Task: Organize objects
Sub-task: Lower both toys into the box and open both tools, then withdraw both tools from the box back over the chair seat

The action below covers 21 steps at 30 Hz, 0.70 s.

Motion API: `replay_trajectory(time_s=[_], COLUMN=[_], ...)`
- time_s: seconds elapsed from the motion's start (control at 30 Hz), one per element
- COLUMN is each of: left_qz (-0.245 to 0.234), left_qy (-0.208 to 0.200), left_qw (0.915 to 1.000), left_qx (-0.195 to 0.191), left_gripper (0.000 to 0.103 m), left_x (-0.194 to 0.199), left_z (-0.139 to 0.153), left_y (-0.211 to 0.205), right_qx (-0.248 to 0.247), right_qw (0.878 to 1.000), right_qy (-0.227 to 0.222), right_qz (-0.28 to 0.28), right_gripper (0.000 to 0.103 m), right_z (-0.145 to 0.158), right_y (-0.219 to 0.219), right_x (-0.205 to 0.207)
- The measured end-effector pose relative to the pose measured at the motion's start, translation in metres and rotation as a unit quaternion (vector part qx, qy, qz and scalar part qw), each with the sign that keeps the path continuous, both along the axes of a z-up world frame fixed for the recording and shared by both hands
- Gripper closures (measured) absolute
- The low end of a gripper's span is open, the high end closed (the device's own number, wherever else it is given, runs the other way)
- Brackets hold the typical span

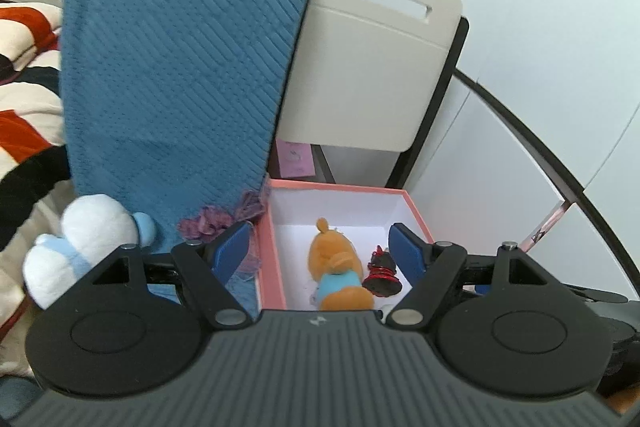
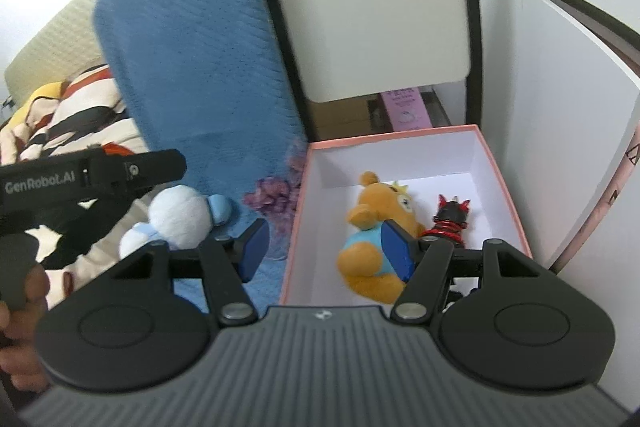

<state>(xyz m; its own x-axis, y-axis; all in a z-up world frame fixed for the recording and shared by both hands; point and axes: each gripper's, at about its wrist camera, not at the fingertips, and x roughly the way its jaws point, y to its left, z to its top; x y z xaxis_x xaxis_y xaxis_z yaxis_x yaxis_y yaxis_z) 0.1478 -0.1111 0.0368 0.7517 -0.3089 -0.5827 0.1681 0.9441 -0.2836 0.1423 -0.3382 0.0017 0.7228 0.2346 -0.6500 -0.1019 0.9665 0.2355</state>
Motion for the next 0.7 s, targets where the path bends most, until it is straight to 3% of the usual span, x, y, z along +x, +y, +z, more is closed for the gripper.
replay_trajectory(time_s=[0.33, 0.63, 0.67, 0.7], left_qz=[0.011, 0.017, 0.018, 0.019], left_qy=[-0.005, -0.013, -0.014, -0.014], left_qw=[0.9999, 0.9998, 0.9997, 0.9997], left_qx=[-0.004, 0.004, 0.005, 0.006], left_gripper=[0.022, 0.019, 0.018, 0.014], left_x=[-0.047, -0.088, -0.092, -0.097], left_z=[0.002, -0.006, -0.008, -0.009], left_y=[0.042, 0.067, 0.069, 0.072], right_qx=[-0.005, -0.013, -0.012, -0.013], right_qw=[1.0, 0.999, 0.999, 0.999], right_qy=[-0.016, -0.025, -0.026, -0.026], right_qz=[0.016, 0.028, 0.029, 0.029], right_gripper=[0.037, 0.034, 0.033, 0.025], right_z=[0.015, 0.011, 0.009, 0.007], right_y=[0.041, 0.071, 0.073, 0.076], right_x=[-0.041, -0.074, -0.076, -0.079])
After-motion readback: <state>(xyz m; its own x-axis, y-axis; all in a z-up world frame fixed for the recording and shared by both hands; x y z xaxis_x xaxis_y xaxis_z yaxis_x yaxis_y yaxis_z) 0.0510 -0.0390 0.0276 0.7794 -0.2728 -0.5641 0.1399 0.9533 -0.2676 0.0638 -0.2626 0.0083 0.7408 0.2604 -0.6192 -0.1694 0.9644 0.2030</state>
